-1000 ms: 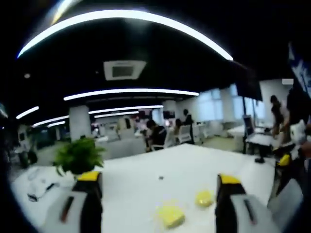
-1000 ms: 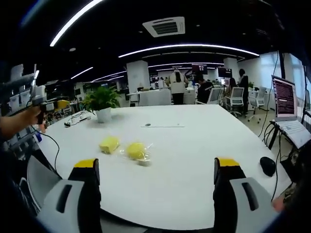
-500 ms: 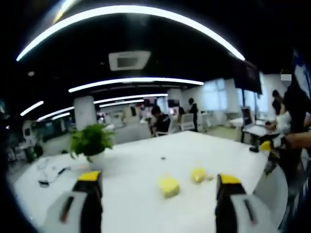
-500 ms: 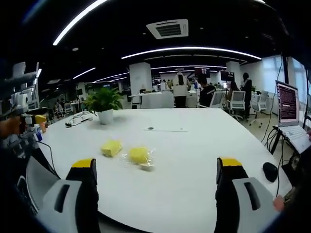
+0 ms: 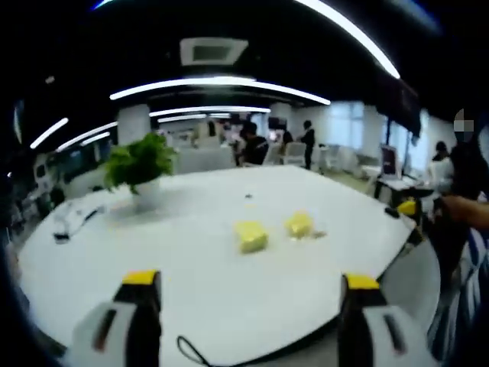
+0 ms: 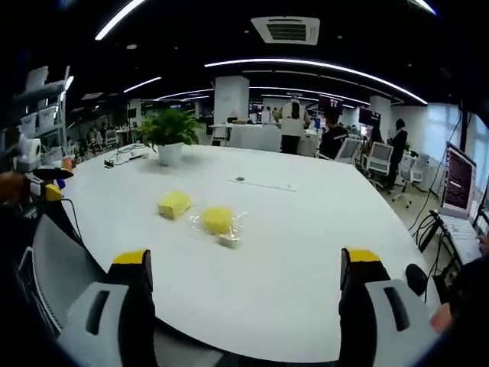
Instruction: Compare the silicone blocks by pressing each to a similar depth, holding the contact briefly, and releasing to observe deformation and rebound differences across the visible hardness samples.
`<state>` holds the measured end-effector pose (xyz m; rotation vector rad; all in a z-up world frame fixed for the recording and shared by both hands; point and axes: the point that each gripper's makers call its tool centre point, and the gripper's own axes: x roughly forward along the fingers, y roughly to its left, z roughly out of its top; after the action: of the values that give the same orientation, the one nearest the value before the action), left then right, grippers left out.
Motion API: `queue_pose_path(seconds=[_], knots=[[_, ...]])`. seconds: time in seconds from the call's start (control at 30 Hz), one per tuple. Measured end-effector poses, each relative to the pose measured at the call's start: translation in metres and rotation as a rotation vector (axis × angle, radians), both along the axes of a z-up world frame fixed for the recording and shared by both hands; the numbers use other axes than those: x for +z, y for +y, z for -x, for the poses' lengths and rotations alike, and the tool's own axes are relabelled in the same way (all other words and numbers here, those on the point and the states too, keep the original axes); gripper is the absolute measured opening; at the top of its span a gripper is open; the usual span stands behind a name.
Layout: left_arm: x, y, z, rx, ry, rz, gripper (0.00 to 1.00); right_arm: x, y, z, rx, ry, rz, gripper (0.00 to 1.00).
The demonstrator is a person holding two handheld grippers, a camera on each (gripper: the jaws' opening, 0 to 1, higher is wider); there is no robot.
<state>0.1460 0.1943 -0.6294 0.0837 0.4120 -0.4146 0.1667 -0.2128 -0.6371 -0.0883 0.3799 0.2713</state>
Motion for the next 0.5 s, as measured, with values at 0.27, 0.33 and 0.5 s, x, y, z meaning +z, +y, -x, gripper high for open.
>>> queue_pose_path(seconds=[0.27, 0.33, 0.5], knots=[[0.003, -0.005, -0.001, -0.02, 0.018, 0.009, 1.0, -0.007, -0.016, 0.009, -0.042, 0.051, -0.008, 0.96], [-0.004, -0.011, -0.002, -0.045, 0.036, 0.015, 1.0, -0.01, -0.018, 0.009, -0.047, 0.051, -0.022, 0.96], [-0.009, -0.017, -0.009, -0.08, 0.02, -0.005, 1.0, -0.01, -0.012, 0.008, -0.036, 0.003, -0.014, 0.96]])
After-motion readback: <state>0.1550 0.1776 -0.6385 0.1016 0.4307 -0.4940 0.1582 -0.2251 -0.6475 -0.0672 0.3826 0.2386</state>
